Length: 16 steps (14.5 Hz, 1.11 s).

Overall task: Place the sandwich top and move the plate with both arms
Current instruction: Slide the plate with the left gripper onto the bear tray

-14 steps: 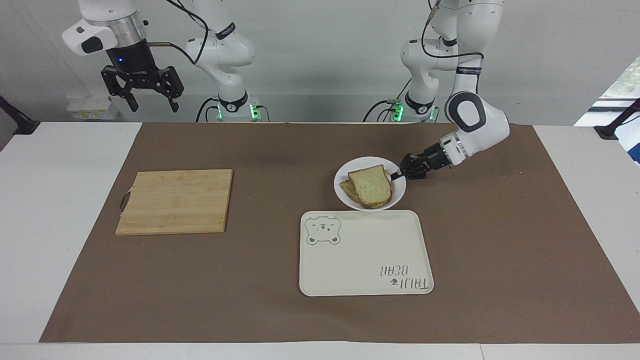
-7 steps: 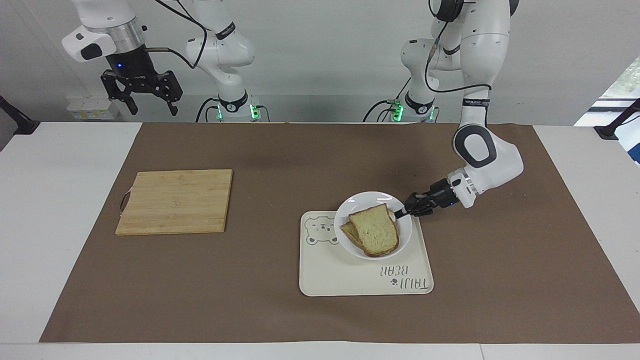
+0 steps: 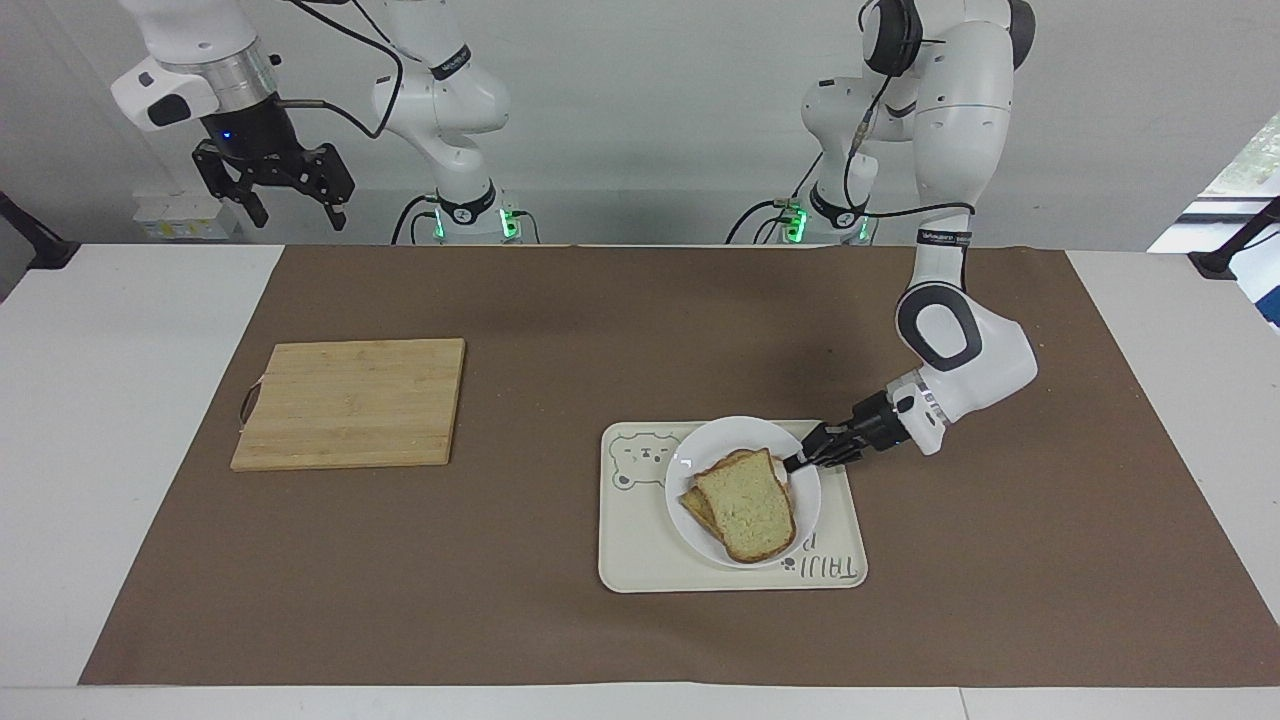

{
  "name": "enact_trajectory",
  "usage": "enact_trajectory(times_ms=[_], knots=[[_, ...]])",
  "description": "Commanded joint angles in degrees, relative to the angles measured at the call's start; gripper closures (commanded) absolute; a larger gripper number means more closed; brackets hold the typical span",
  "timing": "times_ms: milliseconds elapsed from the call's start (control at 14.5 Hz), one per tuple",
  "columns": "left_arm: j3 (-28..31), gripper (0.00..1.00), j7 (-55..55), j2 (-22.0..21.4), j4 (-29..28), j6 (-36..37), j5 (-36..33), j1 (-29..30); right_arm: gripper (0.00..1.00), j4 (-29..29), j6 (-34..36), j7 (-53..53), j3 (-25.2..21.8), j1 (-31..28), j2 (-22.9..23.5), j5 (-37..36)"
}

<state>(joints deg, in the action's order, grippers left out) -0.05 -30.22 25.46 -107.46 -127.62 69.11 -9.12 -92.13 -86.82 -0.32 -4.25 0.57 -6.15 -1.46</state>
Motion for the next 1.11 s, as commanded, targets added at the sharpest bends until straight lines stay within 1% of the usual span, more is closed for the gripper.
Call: enact_trajectory(times_ms=[0,69,138,276,415,553,691,829,898,967,1036], knots=[[-0.2,0.04,3.0,-0.6,2.0,0.4,-5.6,1.6,0.0,2.9,0.8,-1.4,0.0,-0.8,2.3,0.3],[0.0,0.03,5.7,-0.8,2.4,1.0,-8.3,1.6,0.0,1.6,0.8,-1.3,0.1,-0.7,1.6,0.3],[0.0,0.0,8.1,-1.0,3.3,1.6,-11.6,1.8,0.0,1.4,0.5,-1.2,0.1,-0.7,1.4,0.1],[0.7,0.0,11.9,-1.5,5.4,5.1,-17.2,2.3,0.0,1.4,0.3,-1.2,0.0,-0.8,1.4,0.2],[1.5,0.0,13.8,-3.1,6.6,8.4,-22.6,2.8,0.0,1.3,0.6,-1.2,0.1,-0.8,1.3,0.2],[3.1,0.0,14.7,-6.7,6.6,9.2,-32.1,2.6,0.0,1.3,0.3,-1.2,0.1,-0.8,1.3,0.2],[3.5,0.0,15.5,-11.1,6.7,9.5,-43.7,2.9,0.0,1.3,0.4,-1.3,0.1,-0.8,1.3,0.1],[5.1,0.0,15.5,-15.9,7.2,13.0,-52.4,3.2,0.0,1.4,0.4,-1.3,0.0,-0.8,1.4,0.1],[5.5,0.0,15.3,-17.8,9.1,15.7,-56.3,3.8,0.0,1.4,0.4,-1.4,0.1,-0.8,1.4,0.1],[5.9,0.0,15.1,-18.6,12.0,19.4,-59.7,4.3,0.0,1.4,0.4,-1.4,0.2,-0.7,1.4,0.1],[6.1,0.0,14.9,-18.6,16.2,24.0,-62.7,4.5,0.0,1.5,0.4,-1.3,0.3,-0.7,1.4,0.1]])
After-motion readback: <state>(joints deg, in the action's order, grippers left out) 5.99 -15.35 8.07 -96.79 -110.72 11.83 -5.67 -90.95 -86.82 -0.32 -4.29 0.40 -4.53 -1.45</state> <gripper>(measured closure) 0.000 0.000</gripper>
